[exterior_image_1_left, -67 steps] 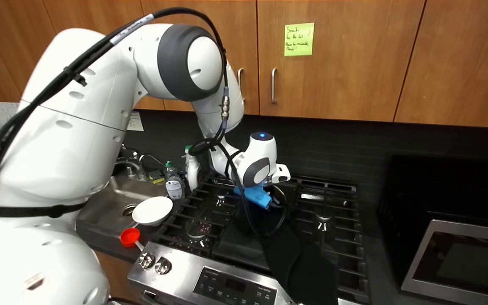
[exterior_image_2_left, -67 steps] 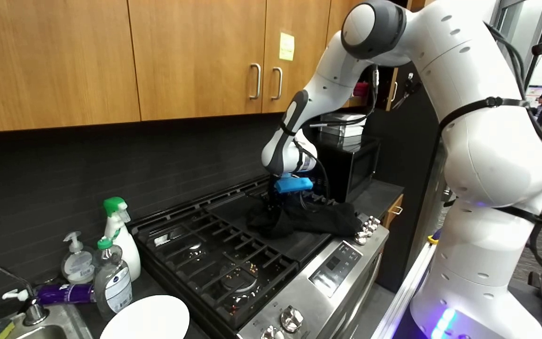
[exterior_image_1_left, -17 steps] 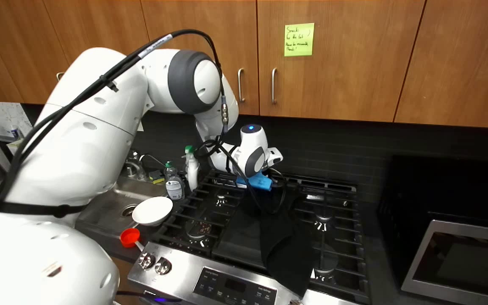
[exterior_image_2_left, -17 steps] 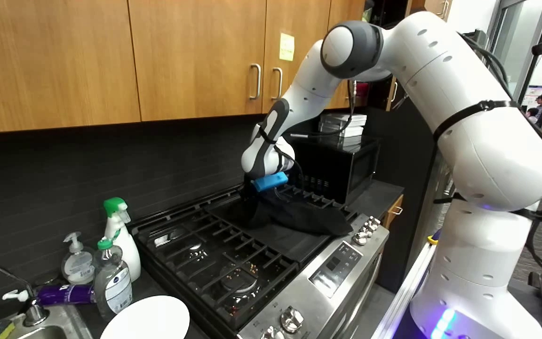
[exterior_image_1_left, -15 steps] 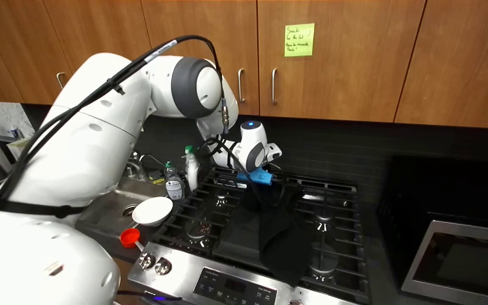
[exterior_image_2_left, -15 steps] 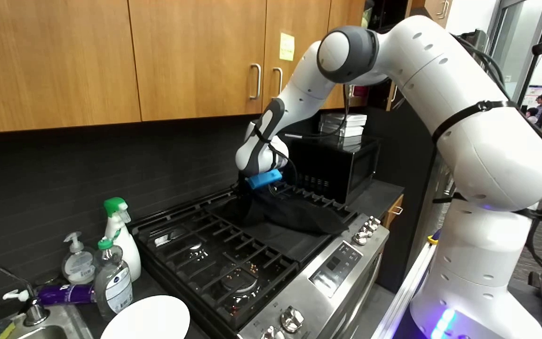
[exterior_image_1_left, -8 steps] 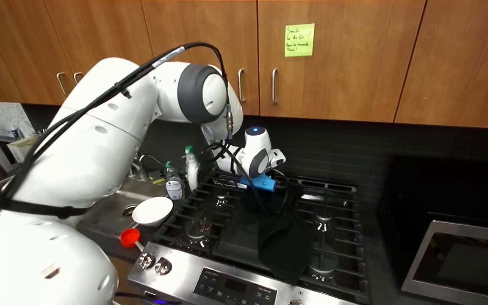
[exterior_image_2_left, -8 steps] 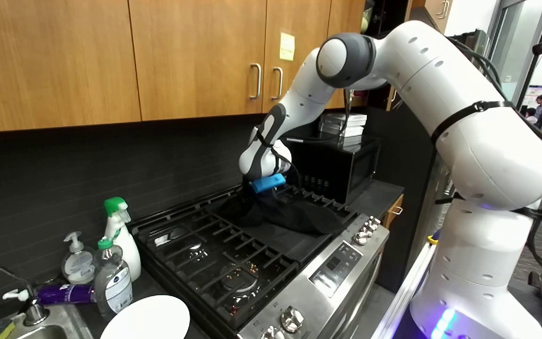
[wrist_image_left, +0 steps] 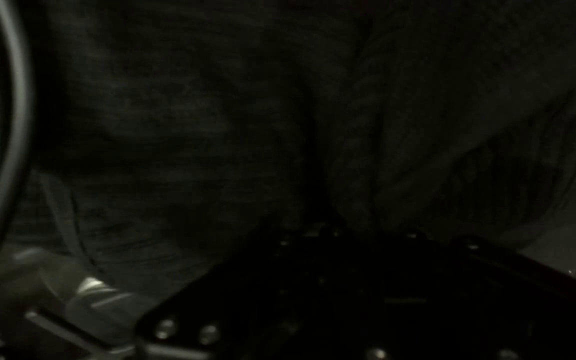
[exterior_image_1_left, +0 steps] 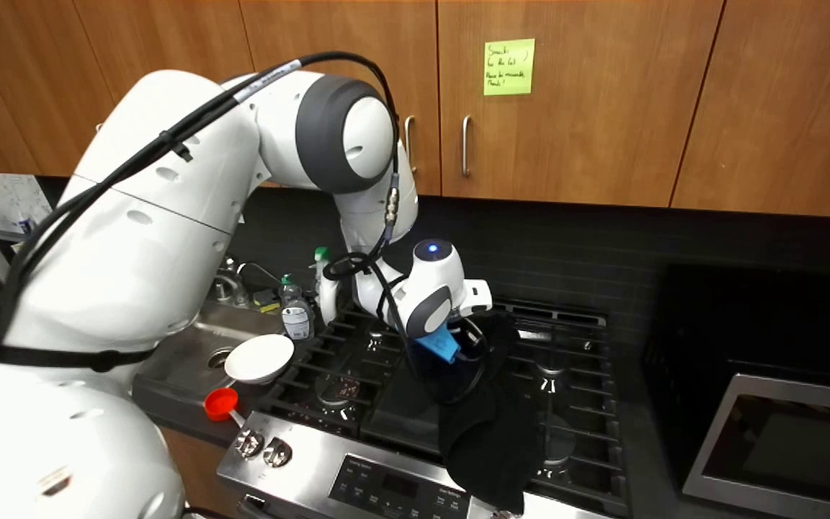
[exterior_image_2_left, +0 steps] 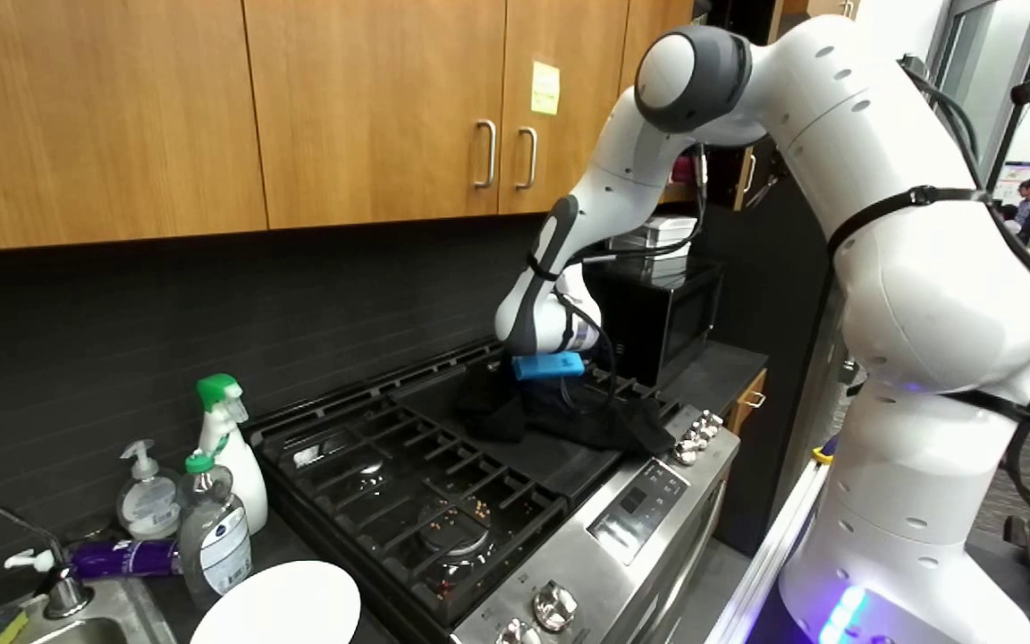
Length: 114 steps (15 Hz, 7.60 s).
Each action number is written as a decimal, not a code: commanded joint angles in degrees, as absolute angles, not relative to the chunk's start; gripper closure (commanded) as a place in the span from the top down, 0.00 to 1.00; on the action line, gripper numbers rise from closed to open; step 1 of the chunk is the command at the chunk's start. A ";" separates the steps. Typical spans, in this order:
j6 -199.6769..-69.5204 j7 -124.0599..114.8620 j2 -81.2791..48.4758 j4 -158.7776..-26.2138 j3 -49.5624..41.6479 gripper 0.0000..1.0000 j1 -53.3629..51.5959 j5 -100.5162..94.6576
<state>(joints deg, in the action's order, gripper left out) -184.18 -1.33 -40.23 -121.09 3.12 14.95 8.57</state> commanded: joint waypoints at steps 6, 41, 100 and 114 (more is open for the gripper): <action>-189.29 -9.08 -28.81 -145.86 7.09 0.04 20.83 9.59; -168.24 3.44 -44.10 -107.41 1.97 0.04 9.36 4.30; -164.73 0.78 -44.73 -104.95 -1.18 0.04 5.56 1.33; -171.34 -2.71 -31.23 -134.60 0.68 0.04 13.56 10.59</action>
<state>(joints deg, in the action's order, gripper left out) -171.60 -2.29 -34.27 -126.83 -0.42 11.71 8.56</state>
